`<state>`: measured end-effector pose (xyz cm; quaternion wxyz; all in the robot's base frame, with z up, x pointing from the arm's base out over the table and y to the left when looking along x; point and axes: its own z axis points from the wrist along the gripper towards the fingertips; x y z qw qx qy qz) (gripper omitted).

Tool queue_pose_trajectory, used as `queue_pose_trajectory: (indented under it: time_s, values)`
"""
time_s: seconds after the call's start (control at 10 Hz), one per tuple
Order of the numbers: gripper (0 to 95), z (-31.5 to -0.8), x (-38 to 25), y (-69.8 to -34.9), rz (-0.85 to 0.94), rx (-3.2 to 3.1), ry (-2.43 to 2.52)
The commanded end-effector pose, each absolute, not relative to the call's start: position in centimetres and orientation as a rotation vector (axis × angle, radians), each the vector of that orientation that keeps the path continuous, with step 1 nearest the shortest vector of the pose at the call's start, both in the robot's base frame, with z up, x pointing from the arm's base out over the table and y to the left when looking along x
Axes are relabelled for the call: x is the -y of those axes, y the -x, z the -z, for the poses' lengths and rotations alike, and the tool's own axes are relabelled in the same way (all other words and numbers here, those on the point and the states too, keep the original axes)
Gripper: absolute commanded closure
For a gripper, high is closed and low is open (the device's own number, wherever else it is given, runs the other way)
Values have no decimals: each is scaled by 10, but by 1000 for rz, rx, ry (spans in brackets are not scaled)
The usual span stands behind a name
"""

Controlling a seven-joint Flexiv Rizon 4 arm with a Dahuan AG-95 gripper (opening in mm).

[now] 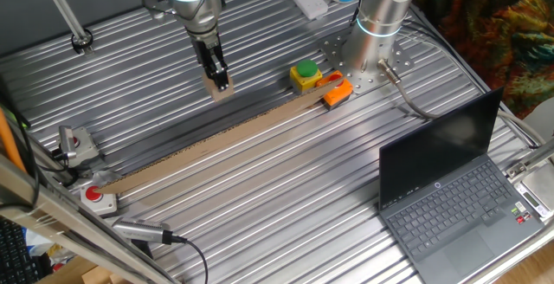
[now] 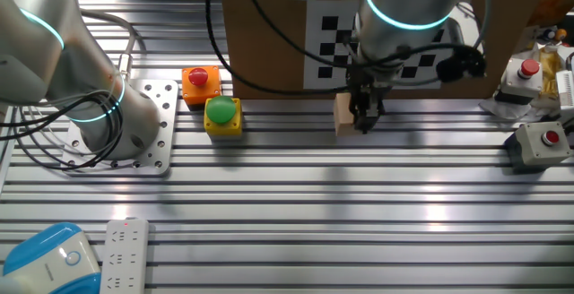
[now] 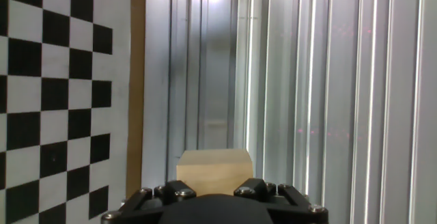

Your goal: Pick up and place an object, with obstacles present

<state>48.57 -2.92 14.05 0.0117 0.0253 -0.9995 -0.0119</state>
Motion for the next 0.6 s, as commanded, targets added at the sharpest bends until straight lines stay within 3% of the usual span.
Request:
queue_pose_trajectory:
  time_s: [0.1,0.6]
  values:
    - [950,-134,30,-483,33,3131,-76]
    - [950,-122,32,-482,24,3150,-75]
